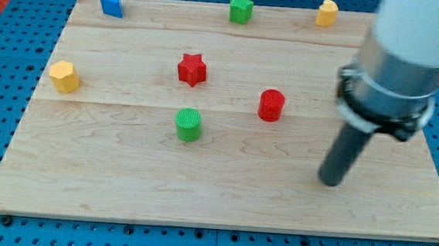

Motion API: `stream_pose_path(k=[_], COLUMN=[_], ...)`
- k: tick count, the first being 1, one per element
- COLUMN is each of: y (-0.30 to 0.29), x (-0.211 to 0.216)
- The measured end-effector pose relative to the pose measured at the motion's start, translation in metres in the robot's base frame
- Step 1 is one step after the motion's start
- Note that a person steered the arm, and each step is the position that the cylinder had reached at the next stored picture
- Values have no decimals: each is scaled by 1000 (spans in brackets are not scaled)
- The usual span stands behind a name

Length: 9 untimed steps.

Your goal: Touch the red star

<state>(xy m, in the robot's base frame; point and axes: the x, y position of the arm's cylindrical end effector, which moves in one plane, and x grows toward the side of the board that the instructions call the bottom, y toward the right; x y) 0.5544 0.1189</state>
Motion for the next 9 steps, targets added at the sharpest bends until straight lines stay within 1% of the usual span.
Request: stream_pose_path(k=[1, 3, 4, 5, 6, 7, 8, 9], y=[-24, -25, -62, -126, -241, -301, -297, -234], x=[8, 8, -2, -2, -2, -38, -110, -151])
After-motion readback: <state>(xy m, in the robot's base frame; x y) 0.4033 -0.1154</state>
